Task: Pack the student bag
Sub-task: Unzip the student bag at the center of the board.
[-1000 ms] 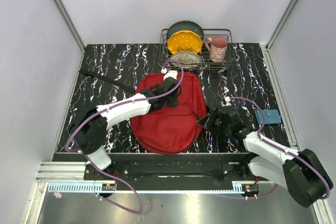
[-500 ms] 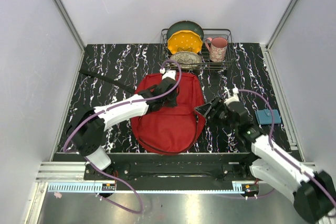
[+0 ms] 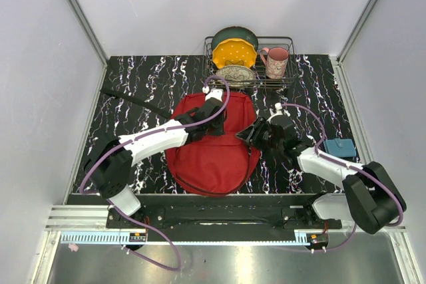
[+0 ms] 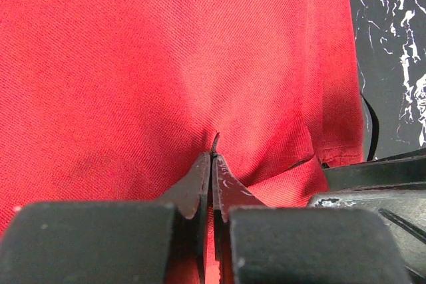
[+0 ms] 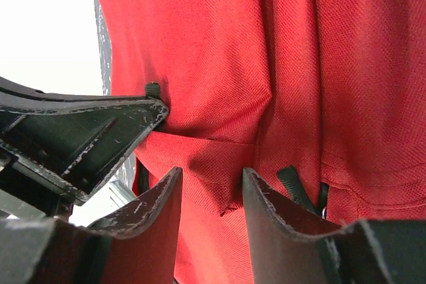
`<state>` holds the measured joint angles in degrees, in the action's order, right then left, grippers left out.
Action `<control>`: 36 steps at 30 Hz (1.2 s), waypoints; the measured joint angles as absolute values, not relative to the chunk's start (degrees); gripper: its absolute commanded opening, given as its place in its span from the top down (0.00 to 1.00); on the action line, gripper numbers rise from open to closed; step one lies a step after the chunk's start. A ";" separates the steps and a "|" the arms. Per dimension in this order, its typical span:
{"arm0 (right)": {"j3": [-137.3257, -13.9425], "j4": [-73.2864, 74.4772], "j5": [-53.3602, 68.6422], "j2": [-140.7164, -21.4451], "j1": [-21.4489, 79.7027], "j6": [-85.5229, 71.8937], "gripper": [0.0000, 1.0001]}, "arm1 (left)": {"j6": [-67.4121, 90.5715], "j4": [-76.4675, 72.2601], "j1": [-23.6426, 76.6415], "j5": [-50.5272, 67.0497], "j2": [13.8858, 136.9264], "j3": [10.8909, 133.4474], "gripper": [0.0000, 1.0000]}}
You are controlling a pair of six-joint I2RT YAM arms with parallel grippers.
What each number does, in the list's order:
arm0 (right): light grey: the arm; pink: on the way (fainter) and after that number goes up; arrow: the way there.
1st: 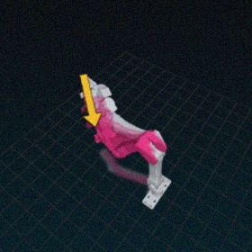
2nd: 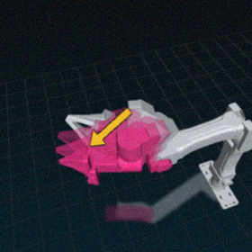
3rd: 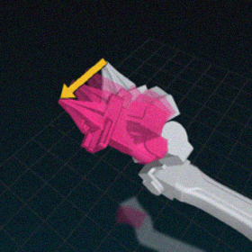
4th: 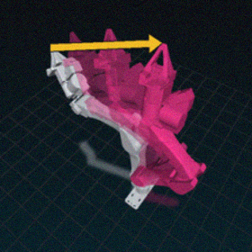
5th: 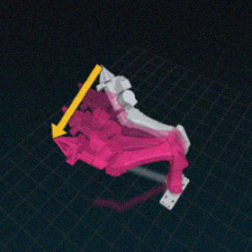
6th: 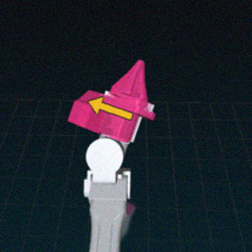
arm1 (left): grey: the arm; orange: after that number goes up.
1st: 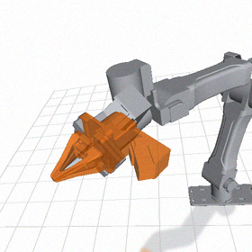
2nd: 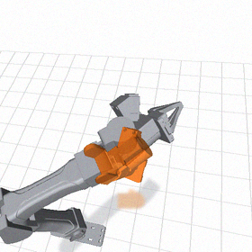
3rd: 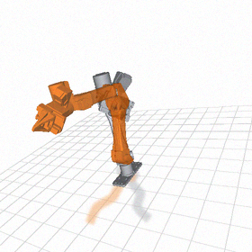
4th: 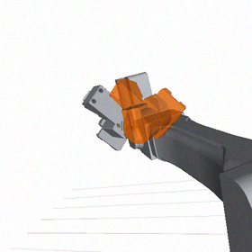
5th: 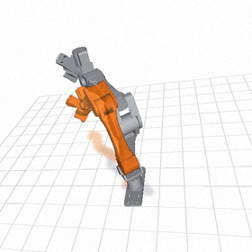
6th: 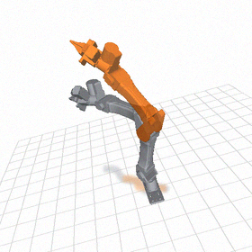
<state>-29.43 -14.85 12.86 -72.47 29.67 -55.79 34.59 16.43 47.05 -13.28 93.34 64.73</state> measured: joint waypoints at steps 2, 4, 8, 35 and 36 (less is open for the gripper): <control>-29.43 -16.01 13.56 -73.43 29.67 -55.96 0.54 | 34.61 16.43 46.94 -13.28 93.34 64.73 1.00; -29.39 -16.88 14.44 -74.11 29.61 -56.14 0.48 | 34.63 16.45 46.89 -13.28 93.34 64.73 1.00; -29.21 -18.06 15.57 -74.13 29.58 -56.36 0.46 | 34.76 16.38 46.85 -13.19 93.34 64.73 1.00; -30.33 -16.82 16.51 -77.25 29.56 -54.65 1.00 | 35.07 15.77 46.78 -11.60 93.34 64.71 1.00; -30.09 -16.82 15.81 -76.64 29.56 -54.94 1.00 | 35.07 15.77 46.78 -11.57 93.34 64.71 1.00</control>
